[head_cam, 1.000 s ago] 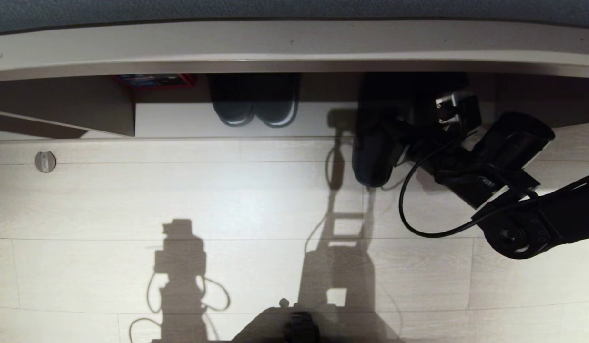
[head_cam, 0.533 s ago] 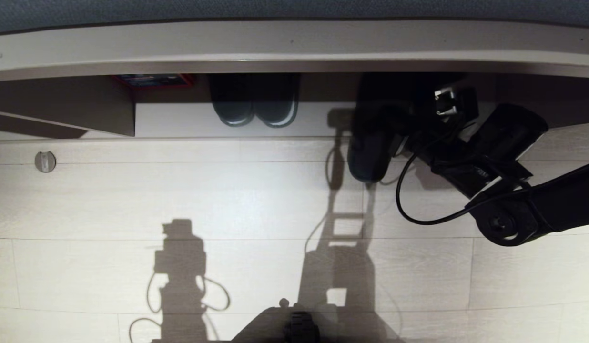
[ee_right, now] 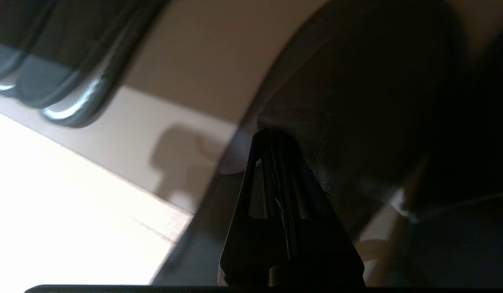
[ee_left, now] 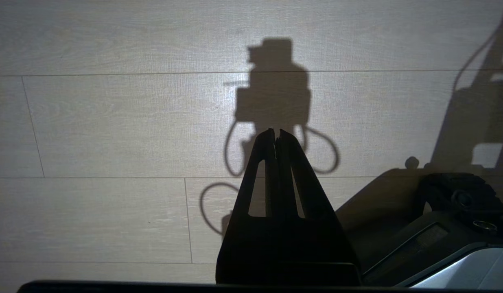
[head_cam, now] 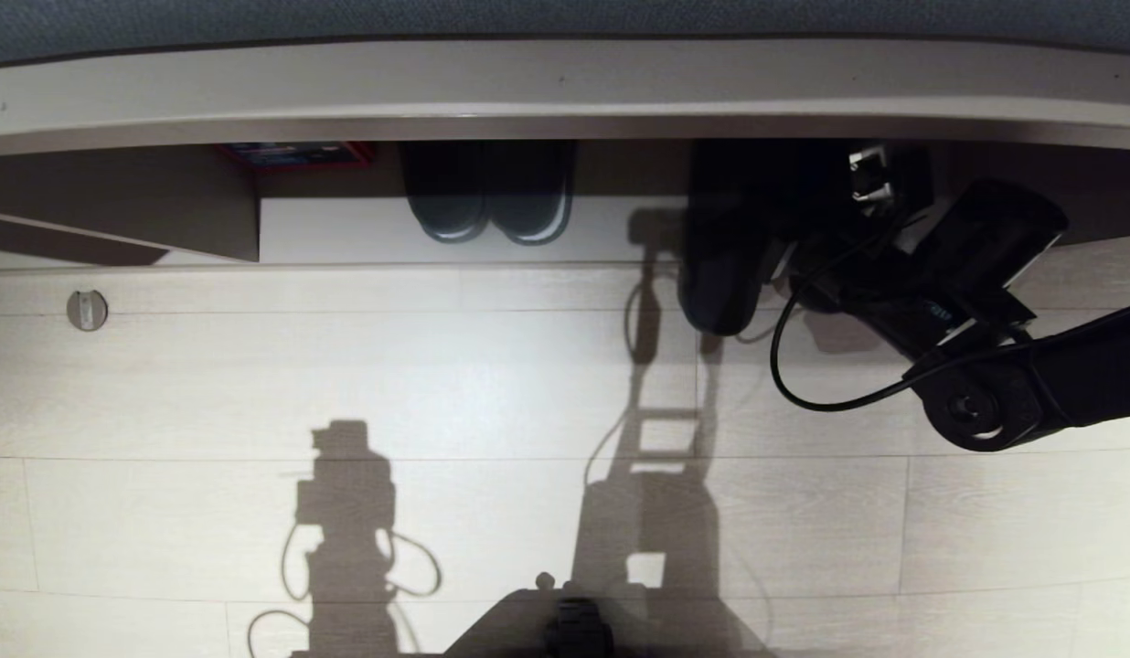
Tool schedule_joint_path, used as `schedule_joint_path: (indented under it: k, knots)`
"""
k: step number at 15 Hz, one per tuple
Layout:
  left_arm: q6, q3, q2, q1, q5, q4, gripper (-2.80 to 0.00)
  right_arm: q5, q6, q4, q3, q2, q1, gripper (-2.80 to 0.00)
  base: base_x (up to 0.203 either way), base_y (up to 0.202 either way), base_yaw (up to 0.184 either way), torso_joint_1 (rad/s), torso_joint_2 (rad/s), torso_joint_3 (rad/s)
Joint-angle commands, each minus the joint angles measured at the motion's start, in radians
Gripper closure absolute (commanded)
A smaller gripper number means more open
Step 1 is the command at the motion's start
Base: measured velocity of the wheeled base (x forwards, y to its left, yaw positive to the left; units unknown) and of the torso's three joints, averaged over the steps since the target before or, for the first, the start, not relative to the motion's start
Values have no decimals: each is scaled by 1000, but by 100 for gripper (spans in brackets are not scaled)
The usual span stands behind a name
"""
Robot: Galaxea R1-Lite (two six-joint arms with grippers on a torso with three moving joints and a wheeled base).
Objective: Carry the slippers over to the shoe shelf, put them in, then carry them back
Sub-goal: Pick up the slippers in the shoe cabinet
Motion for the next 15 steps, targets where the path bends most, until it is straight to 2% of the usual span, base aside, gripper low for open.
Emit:
schedule_joint_path:
  k: [1, 9, 15]
  knots:
    - [0, 0, 0, 1, 0, 0, 0, 2, -1, -7, -13, 1, -8, 0, 0, 0, 0, 0, 0, 0]
    - [1, 0, 0, 0, 0, 0, 0, 5, -1, 42, -100, 15, -53, 0, 0, 0, 0, 0, 0, 0]
    - [1, 0, 0, 0, 0, 0, 0, 5, -1, 40, -89, 2, -54, 0, 0, 0, 0, 0, 0, 0]
